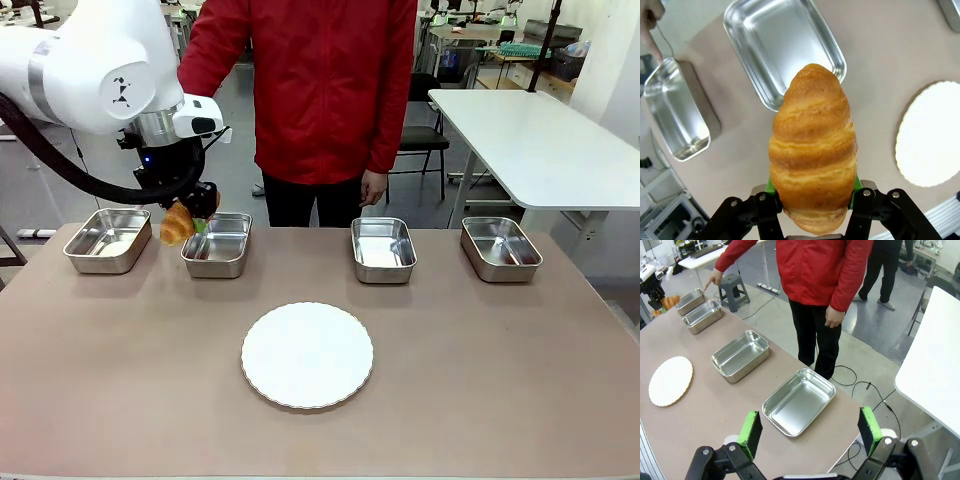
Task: Place the bread in the container.
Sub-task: Place the Butter Roll into the Airtight Container indicated by the human.
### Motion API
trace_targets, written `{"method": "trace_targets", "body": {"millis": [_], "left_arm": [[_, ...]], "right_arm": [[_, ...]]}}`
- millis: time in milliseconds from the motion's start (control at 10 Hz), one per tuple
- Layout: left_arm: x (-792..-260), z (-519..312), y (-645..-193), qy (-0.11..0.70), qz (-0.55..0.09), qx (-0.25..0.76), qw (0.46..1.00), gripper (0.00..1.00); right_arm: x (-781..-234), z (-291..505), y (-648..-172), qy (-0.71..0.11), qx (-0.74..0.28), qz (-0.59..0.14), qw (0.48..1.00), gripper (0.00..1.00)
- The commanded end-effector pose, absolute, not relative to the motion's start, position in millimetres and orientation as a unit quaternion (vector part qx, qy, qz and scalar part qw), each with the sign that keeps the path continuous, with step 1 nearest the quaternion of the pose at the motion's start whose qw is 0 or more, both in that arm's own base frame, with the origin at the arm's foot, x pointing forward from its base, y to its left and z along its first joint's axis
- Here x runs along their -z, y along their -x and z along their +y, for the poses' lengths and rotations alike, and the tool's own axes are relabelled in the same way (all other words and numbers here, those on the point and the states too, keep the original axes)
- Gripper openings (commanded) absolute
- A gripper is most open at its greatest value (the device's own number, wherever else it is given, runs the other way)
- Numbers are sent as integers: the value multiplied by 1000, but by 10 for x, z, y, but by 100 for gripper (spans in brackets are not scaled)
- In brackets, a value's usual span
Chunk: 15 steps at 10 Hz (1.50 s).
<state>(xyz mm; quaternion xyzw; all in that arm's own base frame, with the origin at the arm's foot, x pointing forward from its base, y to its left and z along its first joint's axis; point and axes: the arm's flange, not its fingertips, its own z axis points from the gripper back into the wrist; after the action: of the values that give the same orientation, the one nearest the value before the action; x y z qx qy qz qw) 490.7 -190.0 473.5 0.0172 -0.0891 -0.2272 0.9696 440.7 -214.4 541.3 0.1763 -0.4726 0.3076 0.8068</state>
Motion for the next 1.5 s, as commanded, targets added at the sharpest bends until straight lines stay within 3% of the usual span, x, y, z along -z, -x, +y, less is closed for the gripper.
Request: {"method": "trace_targets", "body": {"millis": [0, 300, 700, 1100, 1300, 1400], "left_arm": [[-4795, -2114, -4819, -25, -101, 213, 971, 55], [-4758, -2070, -4844, -16, -93, 223, 970, 55], [-4936, -935, -5316, -24, -102, 150, 983, 55], [-4679, -25, -5737, -28, -54, 151, 987, 55], [-4526, 109, -5802, 6, -44, 154, 987, 55], [-4560, 47, -5682, -32, -59, 134, 989, 55]], "right_arm": [[-5422, -2145, -4394, -175, -309, -475, 805, 100], [-5422, -2145, -4394, -175, -309, -475, 805, 100], [-5422, -2145, -4394, -175, -309, -475, 805, 100], [-5422, -2145, -4394, -175, -309, -475, 805, 100], [-5422, -2145, -4394, -175, -309, -475, 805, 100], [-5422, -2145, -4394, -175, -309, -475, 805, 100]]}}
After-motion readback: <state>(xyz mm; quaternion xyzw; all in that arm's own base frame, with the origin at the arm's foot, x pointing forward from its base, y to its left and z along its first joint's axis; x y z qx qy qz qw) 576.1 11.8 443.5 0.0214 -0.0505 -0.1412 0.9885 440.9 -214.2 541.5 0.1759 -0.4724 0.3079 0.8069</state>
